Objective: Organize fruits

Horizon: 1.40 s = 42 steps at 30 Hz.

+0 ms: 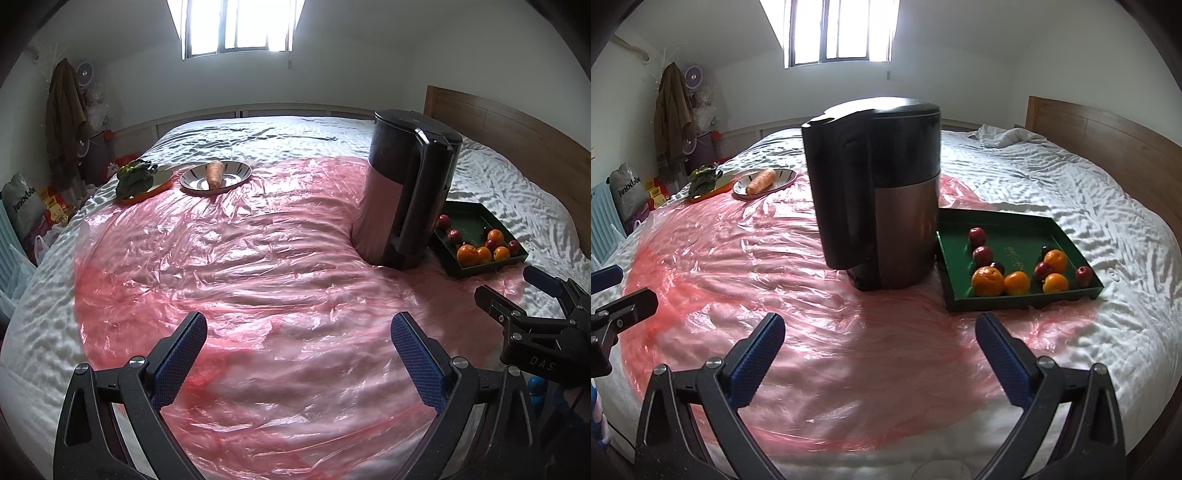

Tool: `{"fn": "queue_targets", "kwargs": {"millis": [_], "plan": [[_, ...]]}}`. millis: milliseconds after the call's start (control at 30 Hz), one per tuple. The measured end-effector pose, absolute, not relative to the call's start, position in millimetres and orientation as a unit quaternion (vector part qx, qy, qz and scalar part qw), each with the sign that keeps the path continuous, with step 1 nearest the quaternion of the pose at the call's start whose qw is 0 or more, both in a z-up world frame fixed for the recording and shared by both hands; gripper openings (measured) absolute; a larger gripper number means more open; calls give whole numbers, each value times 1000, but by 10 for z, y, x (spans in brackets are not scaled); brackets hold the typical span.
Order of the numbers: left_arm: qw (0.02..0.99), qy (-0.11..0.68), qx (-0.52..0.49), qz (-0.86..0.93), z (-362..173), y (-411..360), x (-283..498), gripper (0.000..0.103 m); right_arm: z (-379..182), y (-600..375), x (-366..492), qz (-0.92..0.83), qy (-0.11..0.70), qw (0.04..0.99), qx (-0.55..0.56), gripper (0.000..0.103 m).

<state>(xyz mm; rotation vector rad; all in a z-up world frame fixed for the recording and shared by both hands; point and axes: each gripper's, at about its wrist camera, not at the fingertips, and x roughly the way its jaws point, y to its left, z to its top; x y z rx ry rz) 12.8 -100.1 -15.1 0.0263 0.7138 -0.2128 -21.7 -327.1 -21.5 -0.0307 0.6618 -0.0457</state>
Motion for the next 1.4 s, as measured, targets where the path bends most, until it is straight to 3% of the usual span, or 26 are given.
{"fn": "queue_targets", "kwargs": {"millis": [1400], "plan": [[928, 353, 43, -109, -75, -1393, 268, 98, -321, -3892, -96, -60, 340, 938, 14, 103]]}}
